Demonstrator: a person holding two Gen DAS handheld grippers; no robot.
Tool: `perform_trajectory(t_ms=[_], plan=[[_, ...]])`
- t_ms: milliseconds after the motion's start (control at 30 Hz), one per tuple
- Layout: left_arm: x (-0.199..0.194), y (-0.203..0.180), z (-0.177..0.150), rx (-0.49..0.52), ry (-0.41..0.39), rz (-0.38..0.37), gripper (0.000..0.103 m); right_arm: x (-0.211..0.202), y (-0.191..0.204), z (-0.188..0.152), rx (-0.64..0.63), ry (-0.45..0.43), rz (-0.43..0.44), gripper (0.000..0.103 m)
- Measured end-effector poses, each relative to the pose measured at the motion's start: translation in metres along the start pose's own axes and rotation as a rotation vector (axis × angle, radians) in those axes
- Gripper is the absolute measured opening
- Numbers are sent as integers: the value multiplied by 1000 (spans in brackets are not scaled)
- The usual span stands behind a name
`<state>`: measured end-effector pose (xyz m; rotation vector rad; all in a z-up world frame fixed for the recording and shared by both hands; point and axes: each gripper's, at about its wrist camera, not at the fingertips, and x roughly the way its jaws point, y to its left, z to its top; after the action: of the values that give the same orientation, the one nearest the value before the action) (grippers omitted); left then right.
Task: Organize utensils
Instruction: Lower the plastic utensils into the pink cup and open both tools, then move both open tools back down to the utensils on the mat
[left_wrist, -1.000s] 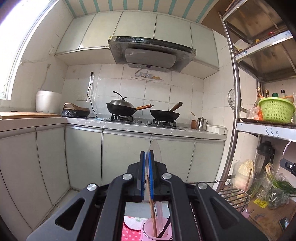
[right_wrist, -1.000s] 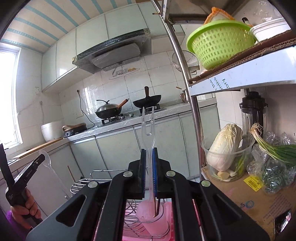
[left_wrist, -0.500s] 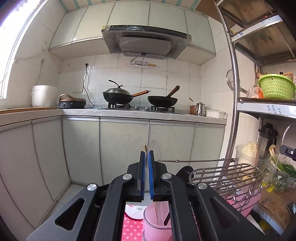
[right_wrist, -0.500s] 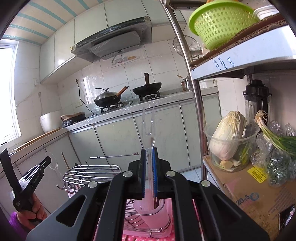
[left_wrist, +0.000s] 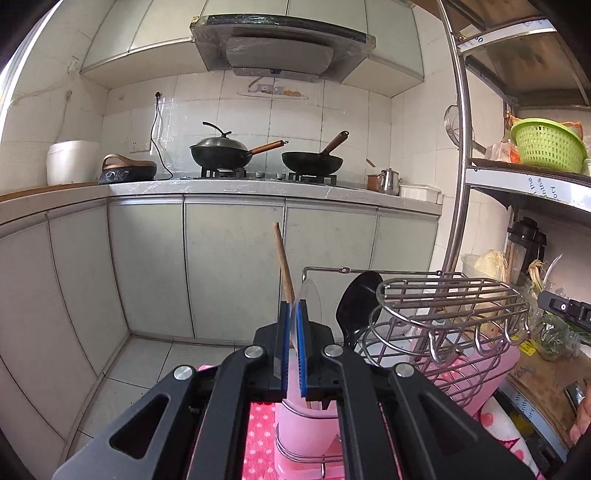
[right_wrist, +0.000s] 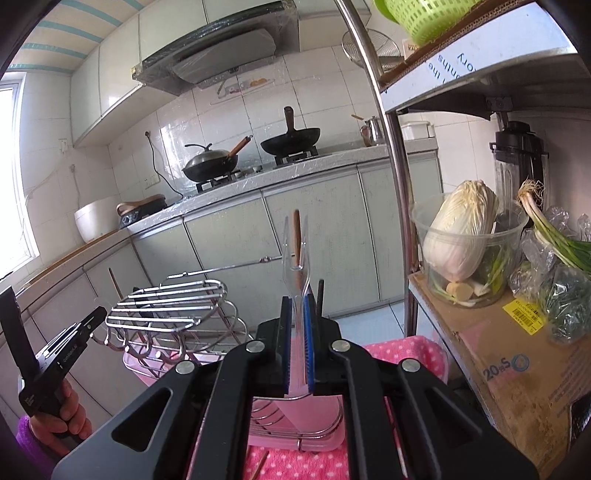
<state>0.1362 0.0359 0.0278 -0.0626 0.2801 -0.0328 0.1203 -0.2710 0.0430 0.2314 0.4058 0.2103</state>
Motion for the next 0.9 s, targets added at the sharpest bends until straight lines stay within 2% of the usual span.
perform_trajectory(t_ms=[300,367,433,500,567,667,900], plan=[[0,-2,-7,13,61,-18,6,14,0,-13,10,87,-9,7],[0,-1,-8,6,79,-23,12,16,-2,-13,17,111,-10,7],[-2,1,-7,-9,83,-26,26,17,-3,-14,25,129,-8,7],[-5,3,-6,-18,80,-32,30,18,-4,-14,34,146,-6,11],[-9,3,-4,-22,75,-29,30,15,-5,-14,43,148,-3,22],[-17,5,-1,-39,72,-38,30,7,-3,-14,40,139,-1,30],[-50,6,5,-59,55,-70,31,-24,-1,-25,51,122,3,33]])
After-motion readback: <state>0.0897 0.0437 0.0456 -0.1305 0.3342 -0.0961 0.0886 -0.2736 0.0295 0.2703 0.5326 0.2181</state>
